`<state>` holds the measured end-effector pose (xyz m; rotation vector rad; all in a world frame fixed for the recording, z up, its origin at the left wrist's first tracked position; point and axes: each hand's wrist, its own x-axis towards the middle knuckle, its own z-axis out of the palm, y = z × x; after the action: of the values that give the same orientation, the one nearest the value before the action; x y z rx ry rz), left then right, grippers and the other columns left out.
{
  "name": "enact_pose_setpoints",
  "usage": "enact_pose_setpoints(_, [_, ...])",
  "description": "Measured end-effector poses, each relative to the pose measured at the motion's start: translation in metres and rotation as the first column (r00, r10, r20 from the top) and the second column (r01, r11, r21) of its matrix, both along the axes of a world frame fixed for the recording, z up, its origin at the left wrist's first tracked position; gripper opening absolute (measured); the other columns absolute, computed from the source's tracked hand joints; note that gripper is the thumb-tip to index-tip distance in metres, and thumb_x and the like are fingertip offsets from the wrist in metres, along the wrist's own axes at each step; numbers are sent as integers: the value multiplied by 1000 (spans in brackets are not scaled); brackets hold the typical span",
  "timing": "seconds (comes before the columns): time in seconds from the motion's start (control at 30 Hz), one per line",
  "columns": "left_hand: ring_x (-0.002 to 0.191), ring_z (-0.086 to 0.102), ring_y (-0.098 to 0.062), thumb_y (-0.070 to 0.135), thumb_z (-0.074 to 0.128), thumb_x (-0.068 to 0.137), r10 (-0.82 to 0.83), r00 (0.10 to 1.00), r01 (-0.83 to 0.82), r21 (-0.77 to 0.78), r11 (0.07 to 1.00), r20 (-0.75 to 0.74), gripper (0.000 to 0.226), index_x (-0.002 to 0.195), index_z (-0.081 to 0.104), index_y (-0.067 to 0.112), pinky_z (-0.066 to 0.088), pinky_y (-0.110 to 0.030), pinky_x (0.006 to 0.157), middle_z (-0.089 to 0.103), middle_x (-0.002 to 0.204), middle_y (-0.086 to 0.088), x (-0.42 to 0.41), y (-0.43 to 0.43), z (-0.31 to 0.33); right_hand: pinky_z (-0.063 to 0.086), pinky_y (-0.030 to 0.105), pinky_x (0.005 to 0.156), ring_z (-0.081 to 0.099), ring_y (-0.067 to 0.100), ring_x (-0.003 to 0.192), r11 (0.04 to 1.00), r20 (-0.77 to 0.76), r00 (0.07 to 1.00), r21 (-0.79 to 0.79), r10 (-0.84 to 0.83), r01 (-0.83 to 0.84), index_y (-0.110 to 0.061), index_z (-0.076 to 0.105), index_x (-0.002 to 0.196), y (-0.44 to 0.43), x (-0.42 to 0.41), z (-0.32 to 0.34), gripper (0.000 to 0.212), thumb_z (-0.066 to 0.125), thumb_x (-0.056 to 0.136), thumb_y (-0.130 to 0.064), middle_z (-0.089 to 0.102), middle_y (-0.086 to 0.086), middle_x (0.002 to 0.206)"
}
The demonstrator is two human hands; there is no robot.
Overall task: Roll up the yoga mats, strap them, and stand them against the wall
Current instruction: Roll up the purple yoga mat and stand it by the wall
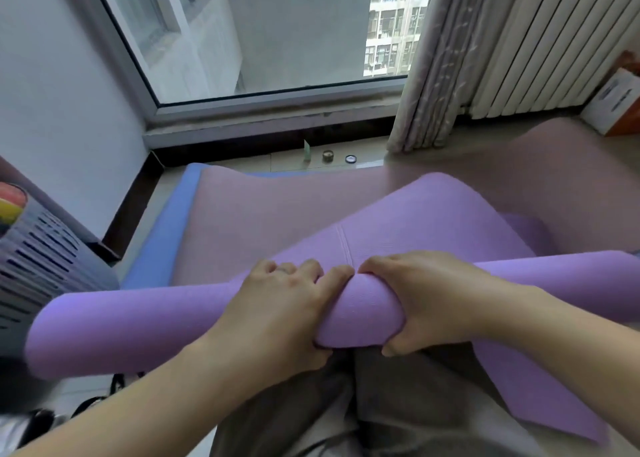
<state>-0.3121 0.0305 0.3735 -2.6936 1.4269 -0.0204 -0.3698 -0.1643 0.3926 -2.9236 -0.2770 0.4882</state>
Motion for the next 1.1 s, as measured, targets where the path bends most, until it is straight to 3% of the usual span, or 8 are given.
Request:
enact_pose_setpoints(0.07, [102, 58, -22, 53, 61, 69, 19, 997, -17, 36, 999, -73, 81, 138, 19, 39, 44, -37, 89, 52, 118, 6, 1, 1, -4, 44, 31, 89, 51, 10, 109, 1000, -23, 1000, 18, 15, -15, -37, 36, 131, -1, 1, -6, 81, 70, 63, -64, 53, -18, 121])
enact_pose_setpoints(0.17, [104, 56, -18, 55, 64, 68, 65, 976, -64, 15, 998, -207, 80, 134, 21, 46, 38, -29, 77, 51, 117, 11, 11, 0, -2, 33, 31, 103, 39, 12, 120, 997, 66, 996, -65, 56, -51, -34, 23, 143, -4, -4, -10, 94, 61, 66, -71, 42, -14, 132])
enact_pose_setpoints(0.4, [110, 52, -9, 55, 77, 64, 96, 823, -78, 56, 995, -560, 80, 131, 33, 50, 43, -29, 93, 52, 121, 18, 46, -10, 2, 35, 39, 98, 40, 20, 119, 983, 120, 993, -181, 25, -3, -28, 19, 144, 1, -2, -25, 95, 66, 68, -62, 39, -6, 134])
enact_pose_setpoints(0.63, [131, 34, -24, 64, 55, 80, 43, 999, -43, 40, 998, 0, 95, 150, -2, 33, 29, -38, 107, 20, 150, 1, 20, -8, -13, 45, 32, 89, 53, 14, 106, 999, -137, 990, 6, -37, 38, -33, 40, 129, -19, 45, -13, 84, 78, 59, -59, 56, -12, 119])
enact_pose_setpoints(0.77, [122, 41, -25, 56, 63, 76, 80, 997, -80, 18, 997, 7, 99, 149, 1, 33, 33, -37, 99, 26, 146, 1, 33, -10, -26, 41, 34, 99, 49, 15, 117, 998, -191, 980, 30, -54, 61, -32, 37, 134, -22, 54, -12, 90, 76, 59, -63, 52, -12, 126])
enact_pose_setpoints(0.87, [118, 46, -24, 56, 66, 73, 93, 992, -91, 28, 995, -84, 99, 148, 6, 34, 38, -36, 97, 33, 142, 2, 45, -12, -24, 32, 39, 106, 39, 18, 127, 993, 8, 999, -111, -32, 33, -32, 16, 147, -15, 37, -19, 107, 68, 61, -69, 38, -9, 139])
enact_pose_setpoints(1.0, [115, 49, -22, 56, 70, 69, 76, 959, -68, 39, 997, -273, 95, 146, 17, 37, 41, -34, 95, 43, 133, 5, 64, -17, -14, 41, 39, 91, 50, 22, 109, 979, 176, 984, -200, -8, 44, -31, 27, 140, -7, 37, -33, 89, 65, 64, -58, 50, -5, 124])
enact_pose_setpoints(1.1, [119, 48, -23, 59, 66, 69, 99, 978, -98, 17, 995, -184, 97, 147, 12, 38, 39, -37, 98, 40, 137, 3, 69, -17, -14, 47, 34, 80, 56, 19, 101, 989, 119, 991, -129, -53, 69, -32, 36, 131, -18, 55, -23, 83, 69, 58, -54, 57, -10, 114])
